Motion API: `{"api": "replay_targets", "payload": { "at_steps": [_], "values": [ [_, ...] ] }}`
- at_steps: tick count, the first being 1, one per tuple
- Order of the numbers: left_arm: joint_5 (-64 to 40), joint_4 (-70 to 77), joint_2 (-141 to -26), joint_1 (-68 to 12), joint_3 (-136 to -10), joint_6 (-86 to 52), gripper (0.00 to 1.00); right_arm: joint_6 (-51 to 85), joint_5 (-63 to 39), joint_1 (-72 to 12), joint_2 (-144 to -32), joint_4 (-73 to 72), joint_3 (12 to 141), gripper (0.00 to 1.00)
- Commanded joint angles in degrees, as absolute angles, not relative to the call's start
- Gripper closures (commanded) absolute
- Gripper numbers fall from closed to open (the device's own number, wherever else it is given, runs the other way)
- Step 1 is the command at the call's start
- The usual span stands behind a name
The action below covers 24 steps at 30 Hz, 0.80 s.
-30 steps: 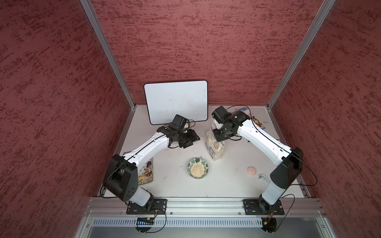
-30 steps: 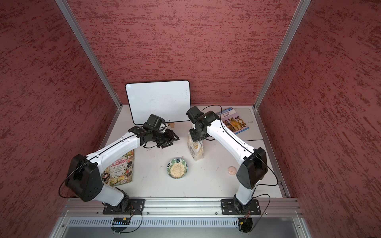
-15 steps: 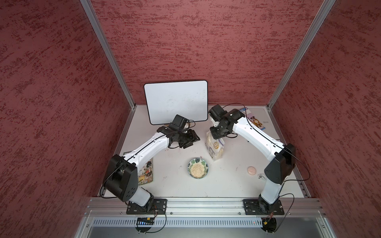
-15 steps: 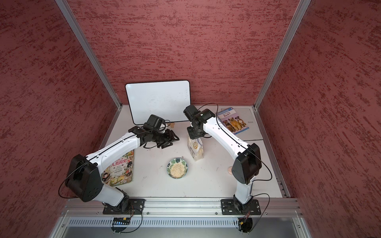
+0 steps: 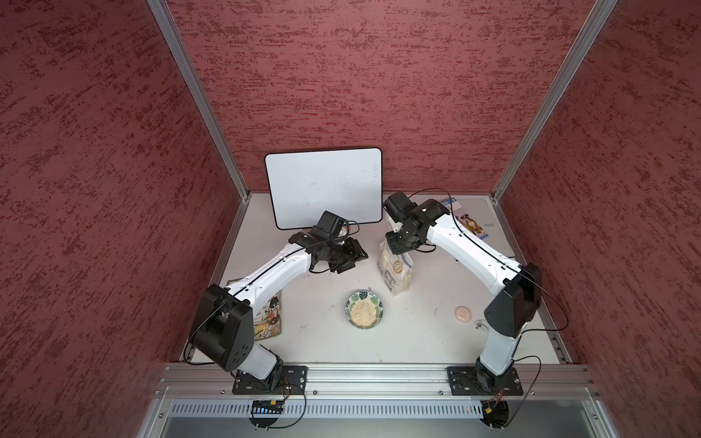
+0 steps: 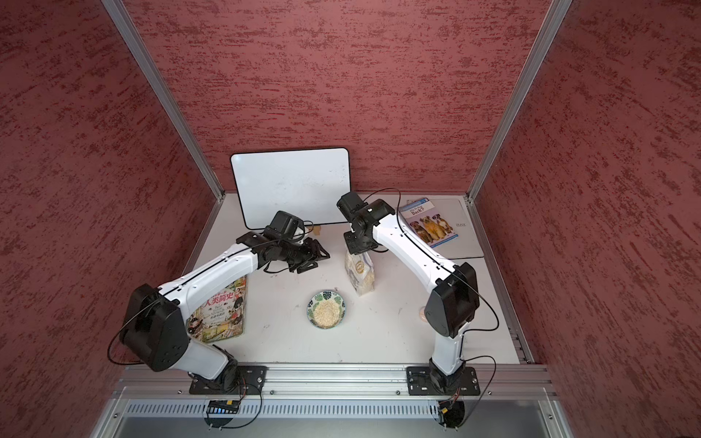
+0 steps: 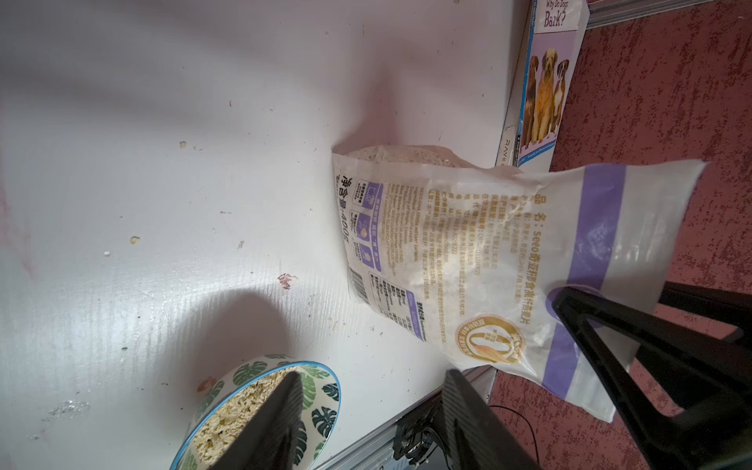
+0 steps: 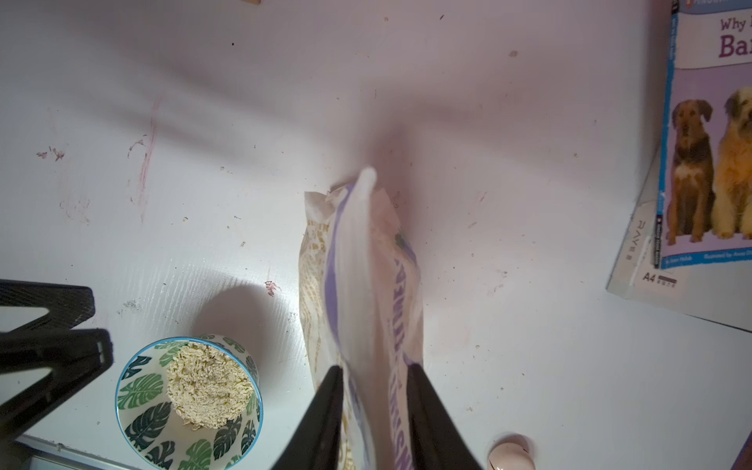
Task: Pour the oats into the breakfast bowl
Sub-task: Close the oats bag at the center of the board.
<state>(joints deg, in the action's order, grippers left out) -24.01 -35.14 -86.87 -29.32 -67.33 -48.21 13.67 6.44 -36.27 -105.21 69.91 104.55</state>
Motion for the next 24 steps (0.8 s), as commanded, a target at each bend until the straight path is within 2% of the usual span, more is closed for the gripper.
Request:
{"api": "replay_targets", "payload": {
  "at_steps": [1, 10, 12, 13, 21, 22, 24],
  "values": [
    [-23.7, -35.5, -85.4, -29.6, -68.2, -48.0, 0.42, 13.8, 7.7, -36.2, -106.5, 69.0, 108.0, 0.71],
    [-23.9, -35.8, -85.3, -29.6, -68.5, -47.8, 0.42, 13.1, 8.3, -36.1, -109.4, 69.6, 111.1, 0.87],
    [-23.8, -35.9, -85.3, -29.6, -68.5, -47.8, 0.42, 13.2, 8.5, -36.1, -109.7, 69.8, 111.0, 0.93],
    [-23.9, -35.9, -85.3, -29.6, -68.6, -47.8, 0.42, 13.1, 8.5, -36.0, -109.9, 69.9, 110.8, 1.0],
    [-23.9, -35.9, -85.2, -29.6, -68.6, -47.8, 0.42, 13.9, 8.6, -36.0, -108.5, 69.2, 110.9, 1.0],
    [-24.0, -35.9, -85.2, -29.6, -68.6, -47.9, 0.42, 14.0, 8.4, -36.0, -108.6, 69.4, 111.2, 0.9],
    [-24.0, -35.9, -85.2, -29.6, -68.6, -47.9, 0.42, 13.9, 8.1, -35.9, -109.1, 69.2, 111.5, 0.78]
  ]
}}
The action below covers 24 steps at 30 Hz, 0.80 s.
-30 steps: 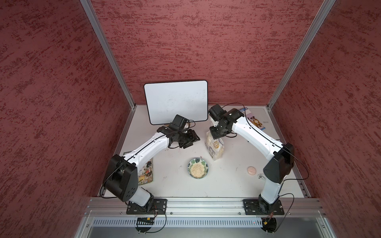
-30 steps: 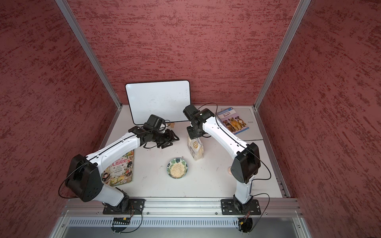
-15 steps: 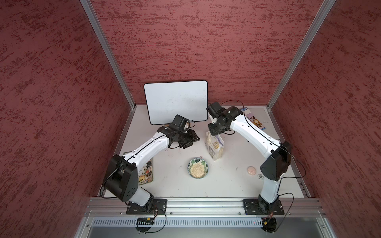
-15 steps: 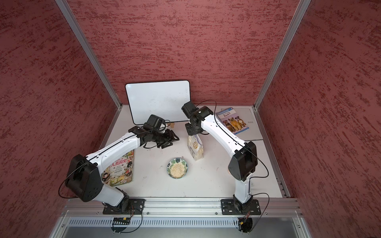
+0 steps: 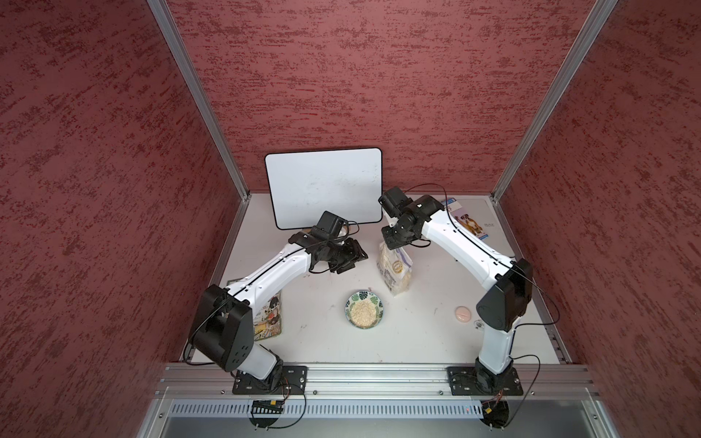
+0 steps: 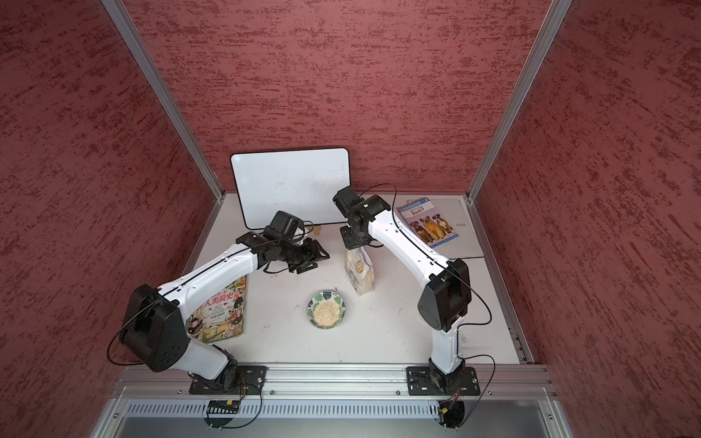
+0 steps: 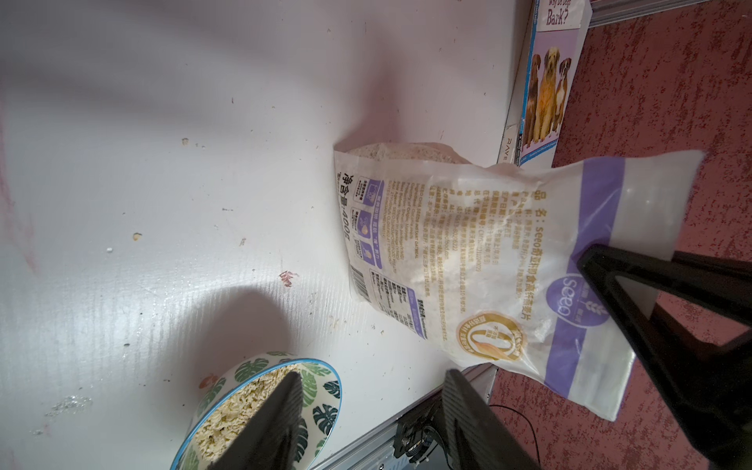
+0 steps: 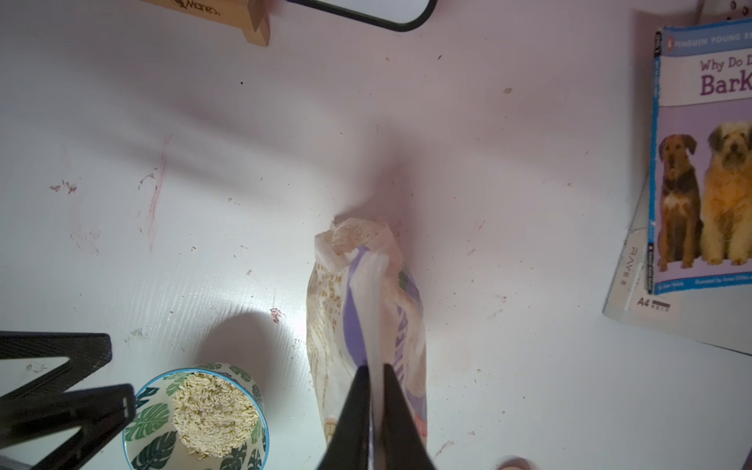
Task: Pour the oats into the breakfast bowl
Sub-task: Close the oats bag at the center of the board.
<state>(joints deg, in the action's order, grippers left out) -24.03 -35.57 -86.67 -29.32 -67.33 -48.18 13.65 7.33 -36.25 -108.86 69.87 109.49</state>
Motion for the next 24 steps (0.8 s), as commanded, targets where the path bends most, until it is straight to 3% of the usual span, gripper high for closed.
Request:
{"api": "replay_targets", "payload": {
  "at_steps": [1, 4, 12, 15, 18, 24],
  "values": [
    [-24.0, -35.9, -85.1, -29.6, -68.5, -47.9, 0.42, 14.0, 7.9, -35.9, -109.3, 69.0, 111.5, 0.74],
    [-23.9, -36.0, -84.9, -29.6, -68.4, -47.9, 0.42, 14.0, 7.4, -35.8, -110.3, 68.6, 112.1, 0.71],
    [-23.8, -36.7, -84.2, -29.6, -67.9, -48.0, 0.42, 13.7, 7.1, -35.3, -113.6, 68.2, 115.2, 0.74],
    [-23.6, -36.9, -83.9, -29.6, -67.9, -48.0, 0.42, 13.7, 7.3, -35.0, -114.7, 68.1, 115.7, 0.83],
    [-23.6, -37.0, -83.7, -29.7, -67.7, -48.2, 0.42, 13.9, 7.8, -34.8, -115.2, 68.0, 115.9, 1.0],
    [-23.6, -36.6, -83.8, -29.7, -67.4, -48.3, 0.42, 14.0, 8.6, -34.8, -114.3, 67.3, 115.6, 1.0]
  ]
}}
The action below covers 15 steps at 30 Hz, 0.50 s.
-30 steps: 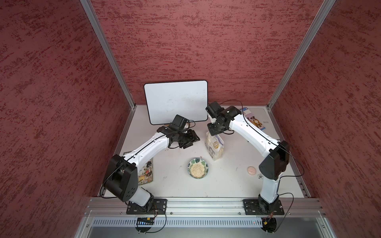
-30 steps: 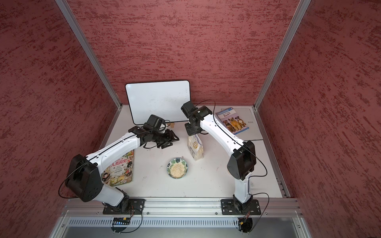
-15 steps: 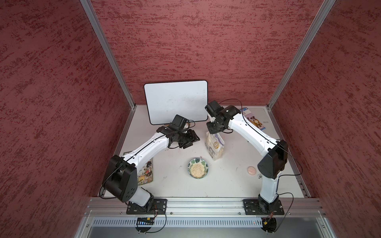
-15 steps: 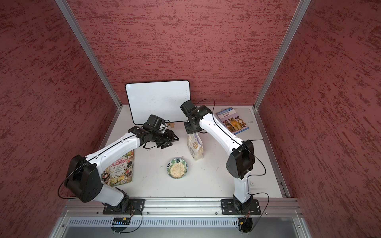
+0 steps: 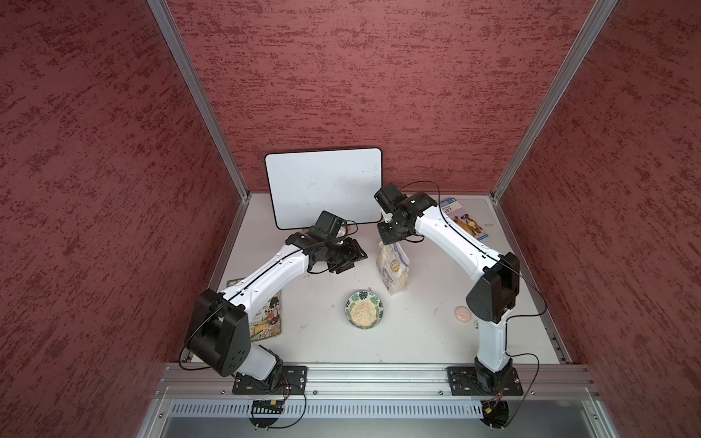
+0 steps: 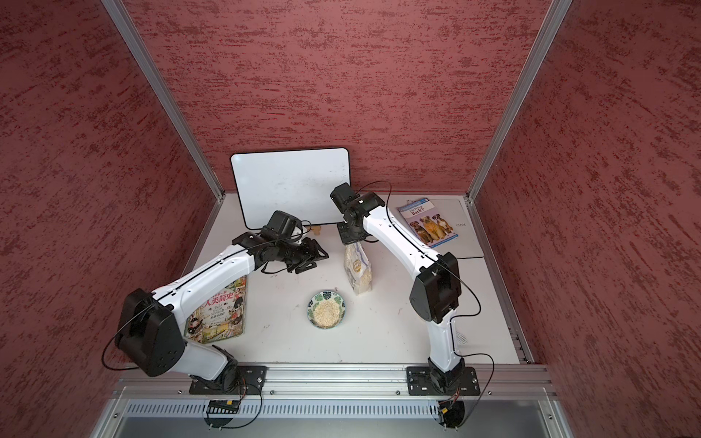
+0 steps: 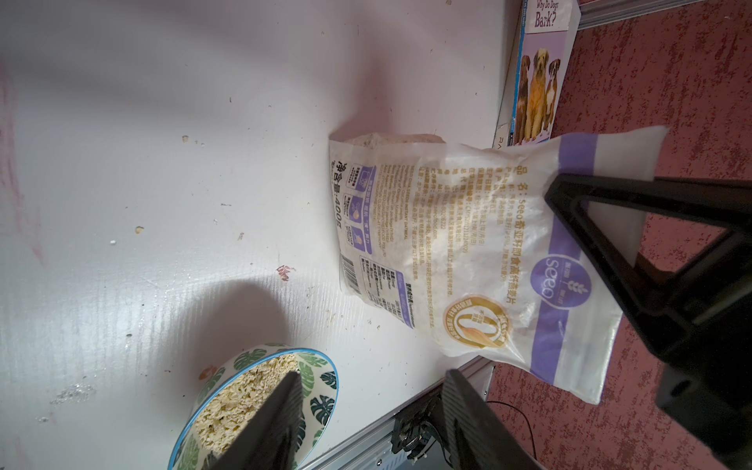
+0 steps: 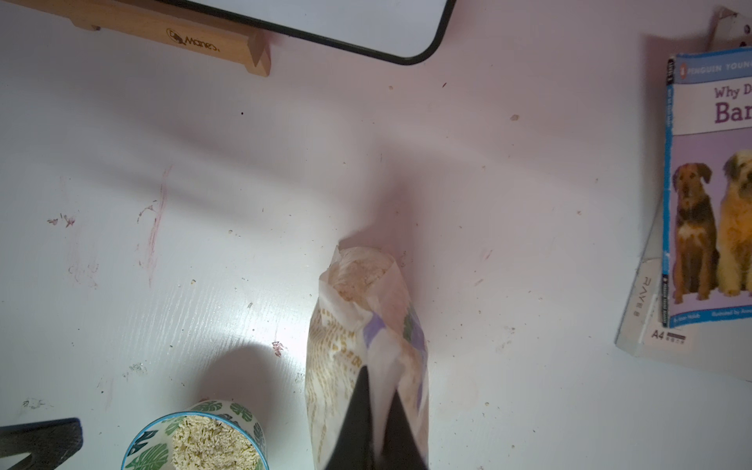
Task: Pour the oats into the breakfast bowl
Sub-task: Close the oats bag at the center of the board.
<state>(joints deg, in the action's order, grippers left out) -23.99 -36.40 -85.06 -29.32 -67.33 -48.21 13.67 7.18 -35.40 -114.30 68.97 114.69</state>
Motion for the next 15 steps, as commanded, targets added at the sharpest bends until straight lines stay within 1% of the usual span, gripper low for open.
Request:
{"api": "replay_targets", "payload": {
  "at_steps": [1, 2, 4, 6, 9, 15],
  "values": [
    [-23.6, -36.5, -83.8, -29.7, -67.4, -48.3, 0.42, 13.8, 8.2, -34.8, -114.2, 67.3, 115.8, 1.0],
    [-23.6, -36.5, -83.8, -29.7, -67.4, -48.3, 0.42, 13.6, 7.8, -34.8, -114.3, 67.5, 116.2, 1.0],
    [-23.6, -36.3, -83.9, -29.7, -67.4, -48.3, 0.42, 13.7, 7.6, -34.8, -114.5, 67.7, 116.5, 0.79],
    [-23.6, -36.2, -84.0, -29.7, -67.4, -48.3, 0.42, 13.8, 7.7, -34.7, -114.8, 67.4, 116.9, 0.7],
    [-23.7, -36.1, -84.0, -29.7, -67.4, -48.3, 0.42, 13.9, 8.2, -34.7, -116.0, 67.4, 118.1, 0.71],
    [-23.9, -36.2, -84.2, -29.7, -67.5, -48.3, 0.42, 13.5, 8.3, -34.4, -118.6, 68.2, 120.9, 0.8]
  ]
}}
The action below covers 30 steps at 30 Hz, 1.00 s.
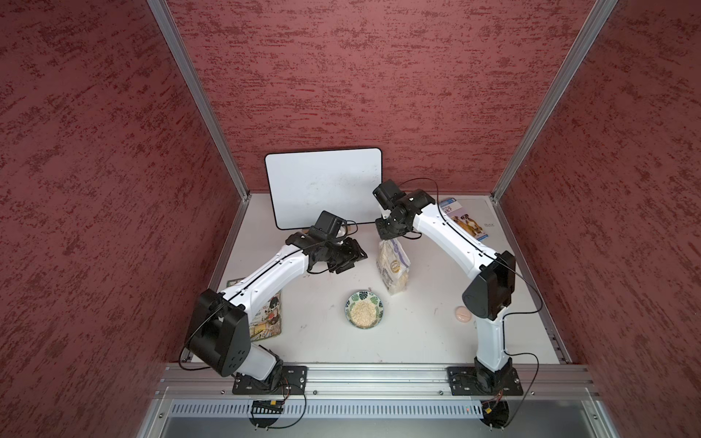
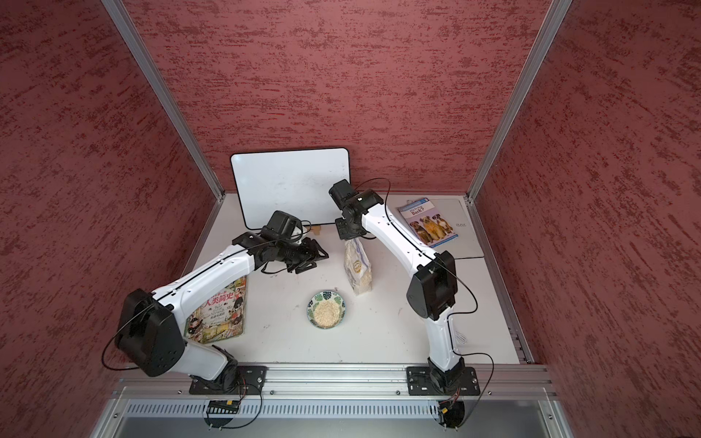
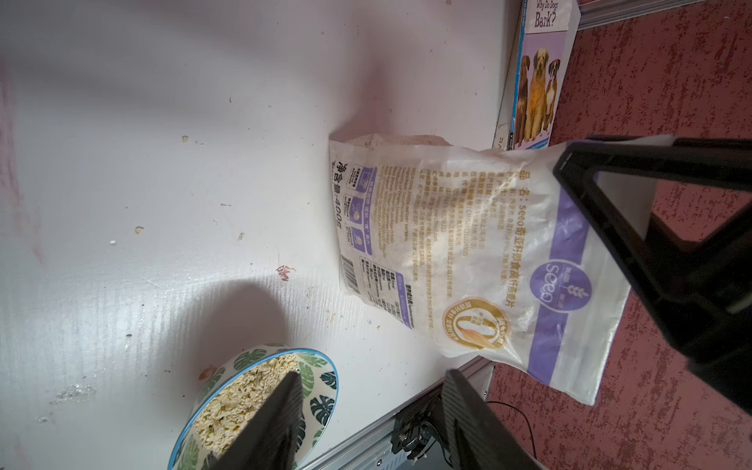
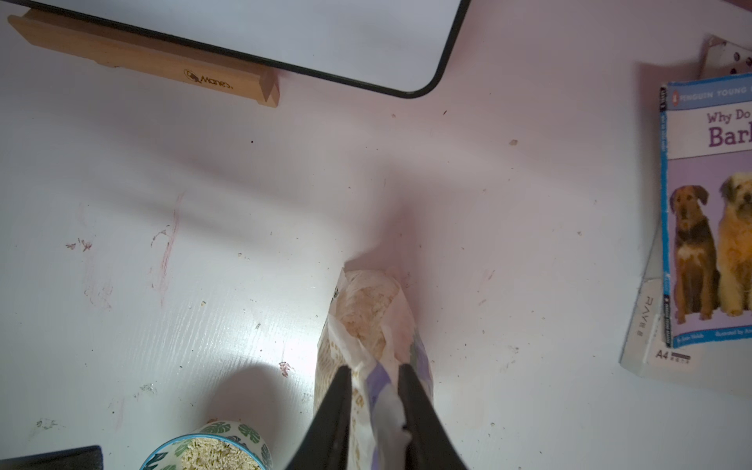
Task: Pour the oats into the breakfast bowl
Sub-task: Close the oats bag at the center of the board.
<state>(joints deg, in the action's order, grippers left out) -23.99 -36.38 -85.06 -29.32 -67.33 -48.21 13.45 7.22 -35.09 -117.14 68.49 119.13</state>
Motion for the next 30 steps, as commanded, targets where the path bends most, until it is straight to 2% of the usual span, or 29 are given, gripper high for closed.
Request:
{"api": "replay_targets", "payload": {
  "at_steps": [1, 6, 13, 14, 16, 17, 22, 27, 30],
  "values": [
    [-23.9, -36.2, -84.3, -29.7, -67.5, -48.3, 0.42, 13.6, 8.4, -34.3, -118.6, 68.1, 120.9, 0.83],
    [-24.1, -36.0, -84.5, -29.9, -67.7, -48.4, 0.42, 14.1, 8.7, -34.1, -118.7, 68.0, 120.9, 1.0],
    [-23.8, -35.9, -84.3, -30.1, -67.7, -48.6, 0.42, 14.1, 8.0, -34.1, -117.8, 67.9, 121.1, 1.0],
    [-23.8, -35.9, -84.3, -30.1, -67.7, -48.6, 0.42, 14.1, 8.1, -34.1, -117.6, 68.3, 121.2, 0.93],
    [-23.8, -35.9, -84.3, -30.1, -67.7, -48.6, 0.42, 14.3, 8.2, -34.1, -116.7, 69.1, 121.1, 0.72],
    [-23.9, -35.9, -84.3, -30.1, -67.7, -48.6, 0.42, 14.5, 8.2, -34.1, -116.1, 69.5, 120.6, 0.67],
    [-24.0, -35.9, -84.4, -30.2, -67.6, -48.3, 0.42, 16.2, 6.1, -34.1, -110.3, 68.8, 114.8, 0.66],
    [-24.1, -35.5, -84.5, -30.2, -67.3, -48.3, 0.42, 18.2, 4.6, -34.1, -105.2, 67.4, 107.4, 0.74],
    [-24.3, -35.3, -84.6, -30.2, -67.1, -48.3, 0.42, 18.6, 3.9, -34.1, -104.0, 66.5, 103.9, 0.75]
  ]
}}
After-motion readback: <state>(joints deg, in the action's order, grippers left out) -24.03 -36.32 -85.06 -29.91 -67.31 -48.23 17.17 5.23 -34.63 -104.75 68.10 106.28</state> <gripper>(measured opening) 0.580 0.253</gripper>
